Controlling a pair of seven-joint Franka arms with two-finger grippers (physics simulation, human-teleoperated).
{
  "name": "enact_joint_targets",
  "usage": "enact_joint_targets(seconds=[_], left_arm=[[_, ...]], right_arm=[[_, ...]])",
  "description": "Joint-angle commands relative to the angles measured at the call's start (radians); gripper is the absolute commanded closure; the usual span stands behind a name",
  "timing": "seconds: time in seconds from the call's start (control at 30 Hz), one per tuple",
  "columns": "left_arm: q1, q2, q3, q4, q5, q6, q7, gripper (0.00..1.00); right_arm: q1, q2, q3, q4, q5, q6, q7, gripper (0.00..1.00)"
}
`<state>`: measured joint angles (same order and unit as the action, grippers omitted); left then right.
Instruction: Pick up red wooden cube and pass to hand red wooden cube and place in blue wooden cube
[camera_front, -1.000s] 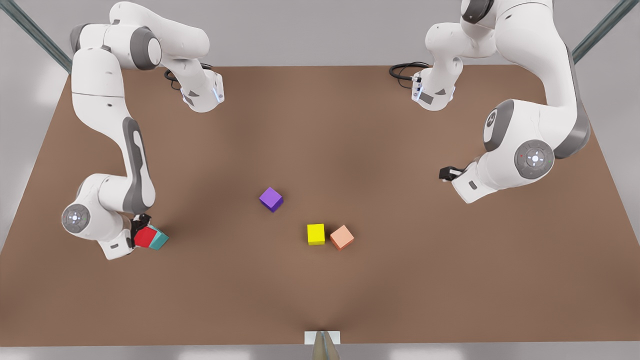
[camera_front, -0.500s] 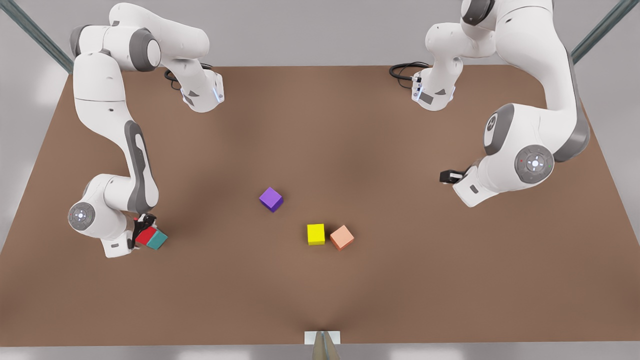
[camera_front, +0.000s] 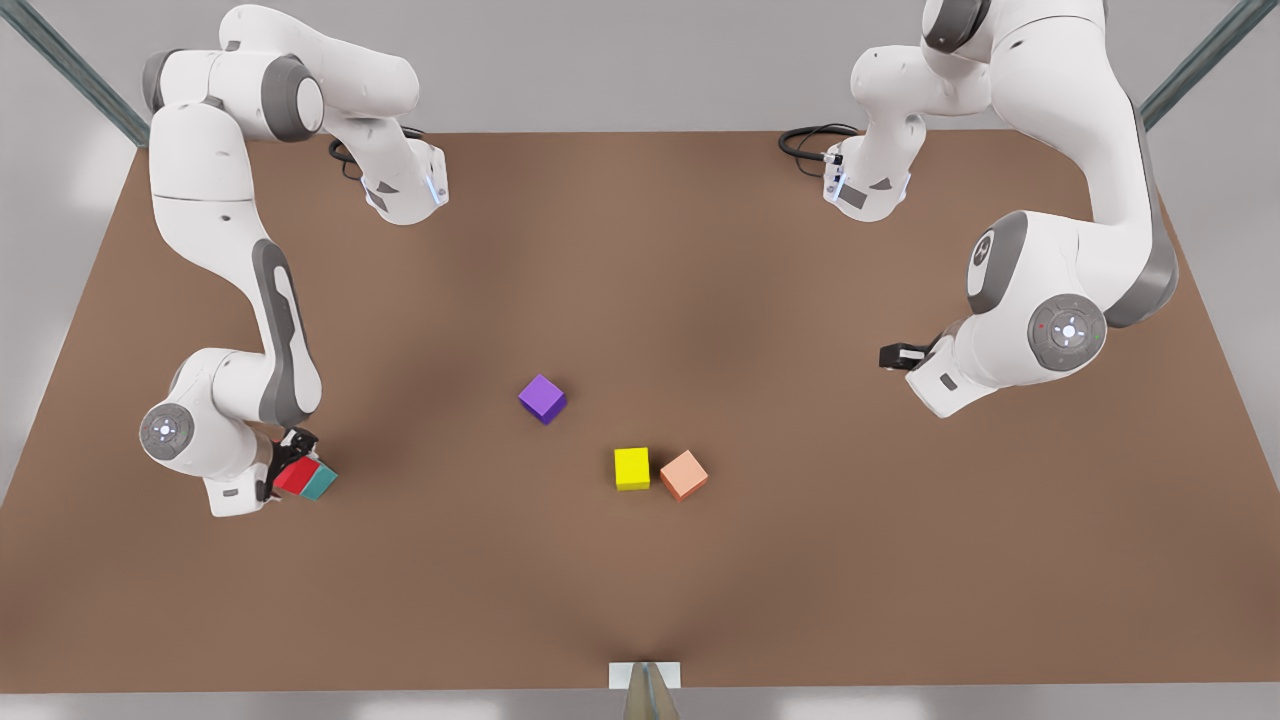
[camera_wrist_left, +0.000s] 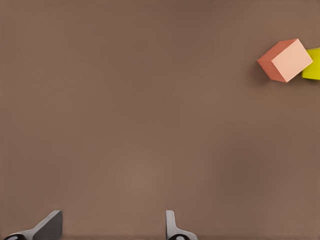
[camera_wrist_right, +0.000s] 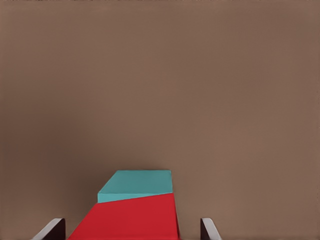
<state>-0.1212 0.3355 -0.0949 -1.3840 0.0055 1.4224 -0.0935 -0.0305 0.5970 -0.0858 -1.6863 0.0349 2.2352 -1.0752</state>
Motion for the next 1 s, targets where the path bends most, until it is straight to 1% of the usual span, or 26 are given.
enact_joint_targets(seconds=[0.0, 0.17, 0.27, 0.3, 0.33, 0.4, 0.43, 0.47, 0.5, 0.53, 0.57, 0.6, 0.63, 0.7, 0.73, 0.83, 0.97], left_arm=[[0.000, -0.001, 0.000, 0.000, 0.001, 0.000, -0.017, 0.00], [0.000, -0.001, 0.000, 0.000, 0.001, 0.000, -0.017, 0.00], [0.000, -0.001, 0.000, 0.000, -0.001, 0.000, -0.017, 0.00], [0.000, -0.001, 0.000, 0.000, -0.001, 0.000, -0.017, 0.00], [0.000, -0.001, 0.000, 0.000, 0.001, 0.000, -0.017, 0.00], [-0.002, -0.001, 0.000, 0.000, -0.001, -0.002, -0.018, 0.00], [-0.002, -0.001, 0.000, 0.002, 0.001, -0.002, -0.020, 0.00], [0.000, -0.001, 0.000, 0.002, 0.001, -0.002, -0.020, 0.00], [0.000, -0.001, 0.000, 0.002, 0.001, -0.002, -0.020, 0.00], [0.000, -0.001, 0.000, 0.002, 0.001, -0.002, -0.020, 0.00], [0.000, -0.001, 0.000, 0.000, 0.001, -0.002, -0.015, 0.00], [0.000, -0.001, 0.000, 0.002, 0.001, -0.002, -0.014, 0.00], [-0.001, -0.001, 0.000, 0.002, 0.001, -0.002, -0.014, 0.00], [-0.002, -0.001, 0.000, 0.000, 0.002, -0.002, -0.014, 0.00], [-0.002, 0.002, 0.000, 0.000, 0.001, -0.002, -0.014, 0.00], [-0.002, 0.007, 0.000, 0.000, 0.002, -0.002, -0.015, 0.00], [-0.002, 0.007, 0.000, 0.000, 0.002, -0.003, -0.015, 0.00]], right_arm=[[0.001, -0.006, 0.000, 0.002, 0.002, -0.011, 0.044, 0.00], [0.003, -0.039, 0.001, 0.016, 0.000, -0.057, 0.044, 0.00], [0.017, -0.077, 0.001, 0.072, 0.000, -0.173, 0.049, 0.00], [0.018, -0.089, 0.005, 0.126, 0.014, -0.277, 0.116, 0.00], [0.047, -0.101, 0.009, 0.229, 0.011, -0.447, 0.275, 0.00], [0.107, -0.095, 0.005, 0.387, 0.003, -0.693, 0.573, 0.00], [0.103, -0.089, -0.002, 0.412, 0.002, -0.743, 0.675, 0.00], [0.113, -0.092, -0.015, 0.427, -0.035, -0.796, 0.869, 0.00], [0.133, -0.115, -0.015, 0.465, -0.053, -0.848, 1.127, 0.00], [0.127, -0.123, -0.023, 0.563, -0.061, -0.939, 1.173, 0.00], [0.129, -0.144, -0.040, 0.597, -0.081, -0.987, 1.175, 0.00], [0.130, -0.239, -0.031, 0.564, -0.086, -0.997, 1.172, 0.00], [0.129, -0.304, -0.028, 0.536, -0.089, -1.019, 1.175, 0.00], [0.129, -0.413, -0.022, 0.421, -0.086, -1.010, 1.204, 0.00], [0.124, -0.421, 0.000, 0.412, -0.086, -1.003, 1.226, 0.00], [0.126, -0.447, 0.001, 0.372, -0.086, -0.967, 1.226, 0.00], [0.124, -0.447, 0.000, 0.372, -0.086, -0.967, 1.224, 0.00]])
